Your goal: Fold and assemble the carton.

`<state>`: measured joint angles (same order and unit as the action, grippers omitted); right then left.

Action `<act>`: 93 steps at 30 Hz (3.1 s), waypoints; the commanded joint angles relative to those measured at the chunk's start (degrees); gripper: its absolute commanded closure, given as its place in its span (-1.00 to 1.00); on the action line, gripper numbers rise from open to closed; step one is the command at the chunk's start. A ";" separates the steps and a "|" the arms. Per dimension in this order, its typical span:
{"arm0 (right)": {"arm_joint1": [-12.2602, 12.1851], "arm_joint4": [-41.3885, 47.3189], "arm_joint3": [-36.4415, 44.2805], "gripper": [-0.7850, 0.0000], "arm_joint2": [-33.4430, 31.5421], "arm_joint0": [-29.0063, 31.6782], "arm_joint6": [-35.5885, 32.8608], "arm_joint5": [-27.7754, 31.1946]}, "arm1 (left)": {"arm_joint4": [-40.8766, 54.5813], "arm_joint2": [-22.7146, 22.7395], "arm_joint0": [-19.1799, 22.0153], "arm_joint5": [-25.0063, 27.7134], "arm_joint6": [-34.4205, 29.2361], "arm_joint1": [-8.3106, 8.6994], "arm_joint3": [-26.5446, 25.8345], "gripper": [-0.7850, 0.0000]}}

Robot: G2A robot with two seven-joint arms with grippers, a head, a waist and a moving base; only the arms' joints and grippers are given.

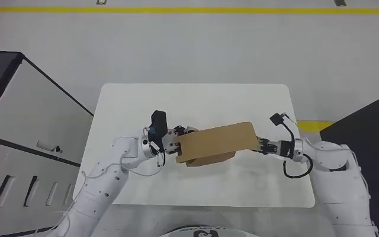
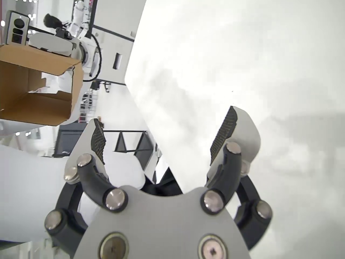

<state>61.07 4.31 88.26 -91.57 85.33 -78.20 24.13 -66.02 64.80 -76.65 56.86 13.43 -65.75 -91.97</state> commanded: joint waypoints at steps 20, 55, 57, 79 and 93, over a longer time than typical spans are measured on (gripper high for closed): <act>-1.59 17.42 -9.64 -1.00 10.22 -8.44 -9.80 -9.65 | 5.79 -4.03 3.38 1.14 0.33 -0.39 2.30 1.00; -1.52 28.70 -9.96 -0.20 18.98 -9.73 -8.39 -9.75 | -4.58 -7.21 3.07 -2.44 7.89 -0.78 3.98 1.00; -1.46 29.07 -9.99 -0.17 19.40 -9.95 -8.30 -9.64 | -4.84 -7.32 3.08 -2.43 8.08 -0.79 3.95 1.00; -1.15 31.77 -10.32 0.28 22.66 -10.75 -7.45 -8.93 | -6.97 -6.82 2.05 -4.38 10.41 -0.52 3.09 1.00; -1.14 32.71 -10.29 0.29 23.56 -11.15 -6.99 -8.71 | -7.72 -7.50 2.23 -4.54 10.66 -0.51 3.19 1.00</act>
<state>59.91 36.95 78.04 -68.10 74.25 -85.19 15.37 -73.77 57.35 -74.49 52.29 24.08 -66.26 -88.86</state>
